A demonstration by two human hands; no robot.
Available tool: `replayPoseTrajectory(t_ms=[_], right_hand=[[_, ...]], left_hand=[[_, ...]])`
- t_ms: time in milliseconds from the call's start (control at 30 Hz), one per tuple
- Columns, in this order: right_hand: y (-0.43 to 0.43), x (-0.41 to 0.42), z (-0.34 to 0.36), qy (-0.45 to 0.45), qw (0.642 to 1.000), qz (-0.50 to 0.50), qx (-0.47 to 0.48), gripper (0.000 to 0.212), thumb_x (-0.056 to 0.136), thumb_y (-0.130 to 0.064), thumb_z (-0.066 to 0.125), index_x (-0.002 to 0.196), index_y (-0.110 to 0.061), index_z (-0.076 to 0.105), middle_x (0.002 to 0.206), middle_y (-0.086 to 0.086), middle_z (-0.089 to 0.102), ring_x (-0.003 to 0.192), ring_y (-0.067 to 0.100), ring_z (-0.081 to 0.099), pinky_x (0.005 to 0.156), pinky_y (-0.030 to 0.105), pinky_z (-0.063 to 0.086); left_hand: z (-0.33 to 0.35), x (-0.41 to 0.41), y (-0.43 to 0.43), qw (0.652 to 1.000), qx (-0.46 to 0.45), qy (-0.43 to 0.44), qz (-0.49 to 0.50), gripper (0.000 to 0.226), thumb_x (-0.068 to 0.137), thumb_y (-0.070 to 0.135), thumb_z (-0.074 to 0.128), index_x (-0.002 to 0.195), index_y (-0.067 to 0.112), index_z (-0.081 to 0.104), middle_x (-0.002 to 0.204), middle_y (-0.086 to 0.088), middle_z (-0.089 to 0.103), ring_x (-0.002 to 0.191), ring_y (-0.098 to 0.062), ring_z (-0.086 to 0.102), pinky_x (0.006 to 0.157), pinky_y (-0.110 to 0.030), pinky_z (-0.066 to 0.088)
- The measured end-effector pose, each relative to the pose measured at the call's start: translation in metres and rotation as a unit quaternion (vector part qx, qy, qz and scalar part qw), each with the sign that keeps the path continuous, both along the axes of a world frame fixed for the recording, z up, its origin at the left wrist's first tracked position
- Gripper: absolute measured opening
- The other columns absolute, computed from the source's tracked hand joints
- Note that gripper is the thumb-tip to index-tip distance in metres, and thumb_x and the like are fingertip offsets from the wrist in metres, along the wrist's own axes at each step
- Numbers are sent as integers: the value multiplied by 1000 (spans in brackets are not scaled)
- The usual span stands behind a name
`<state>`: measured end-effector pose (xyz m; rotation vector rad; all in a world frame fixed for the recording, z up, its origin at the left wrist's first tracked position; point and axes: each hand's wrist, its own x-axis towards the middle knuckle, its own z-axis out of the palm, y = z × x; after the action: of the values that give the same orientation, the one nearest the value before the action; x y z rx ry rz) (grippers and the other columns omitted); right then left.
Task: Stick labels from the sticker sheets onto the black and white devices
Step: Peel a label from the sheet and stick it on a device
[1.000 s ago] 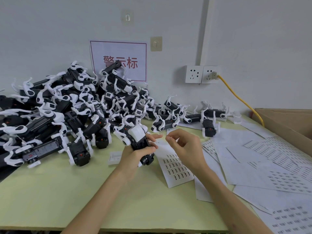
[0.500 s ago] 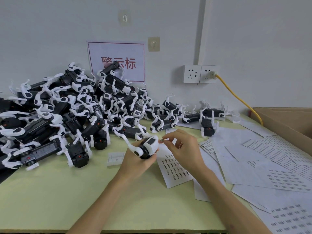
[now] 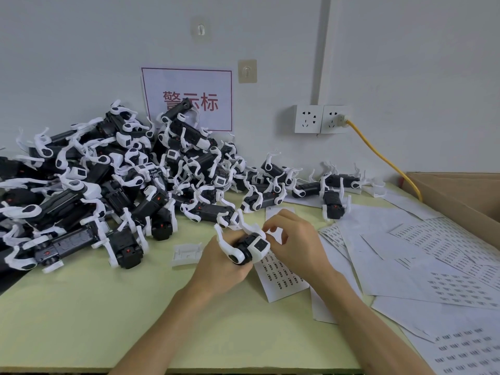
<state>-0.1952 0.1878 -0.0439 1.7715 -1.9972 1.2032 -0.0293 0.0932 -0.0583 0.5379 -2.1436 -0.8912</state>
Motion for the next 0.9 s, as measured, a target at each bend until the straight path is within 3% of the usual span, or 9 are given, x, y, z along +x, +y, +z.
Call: replayPoseTrajectory(t_ms=[167,267,333,400,467,600,700,767,900], right_hand=[[-2,0,0,-9,1000,-11,-2,9,88,-17,74,89,-24,69,86,-17,57,60,6,49,58,27,44],[-3,0,-1,-34,999,-16,-3,9,88,-16,73,87,-25,69,85,-16,59,61,7,52,59,25,44],[-3,-1,0,-83,996,-8,-18,13,87,-15,74,86,-28,69,85,-15,63,63,10,57,61,24,47],[-2,-1,2,-156,987,23,-30,19,86,-18,75,94,-35,68,87,-16,68,67,10,62,62,17,45],[-2,1,2,-211,976,61,-16,33,88,-27,74,115,-42,63,96,-20,70,76,7,66,64,14,46],[-2,7,-1,-197,975,87,48,73,87,-53,70,149,-45,33,115,-21,67,104,1,63,75,18,51],[-3,12,-4,-193,972,111,75,95,78,-63,72,154,-48,17,127,-21,62,118,-2,56,89,25,51],[-3,16,-5,-197,970,125,76,104,73,-63,77,153,-52,12,131,-22,59,124,-5,51,93,23,48],[-6,24,-6,-186,970,144,61,119,63,-73,81,155,-51,9,135,-22,58,130,-6,48,97,23,45]], left_hand=[[-2,-2,-2,1000,9,0,-8,15,78,19,68,93,23,69,81,8,68,73,-10,62,63,-29,48],[1,-2,-1,999,15,37,-26,39,79,11,72,100,43,69,109,18,64,96,-5,65,78,-19,50],[3,-3,-3,997,35,65,-16,51,80,7,77,99,53,63,112,10,62,95,-5,65,78,-15,47],[5,-3,-5,989,103,108,7,37,77,17,81,104,34,62,98,4,68,88,-10,66,77,-19,49],[11,-3,-7,965,222,135,29,42,70,39,83,101,14,68,88,6,72,87,-11,67,78,-25,51],[21,2,-16,886,422,189,34,50,62,67,85,88,26,75,88,8,75,84,-12,70,60,-25,49],[21,1,-22,852,471,227,-14,44,63,75,65,73,33,72,81,11,72,70,-8,67,43,-18,35],[18,-1,-23,865,445,229,-41,46,66,78,57,70,35,73,81,10,73,68,-8,67,56,-25,36],[12,-6,-18,889,406,209,-44,72,66,79,53,106,20,67,100,3,73,92,-16,72,83,-37,52]])
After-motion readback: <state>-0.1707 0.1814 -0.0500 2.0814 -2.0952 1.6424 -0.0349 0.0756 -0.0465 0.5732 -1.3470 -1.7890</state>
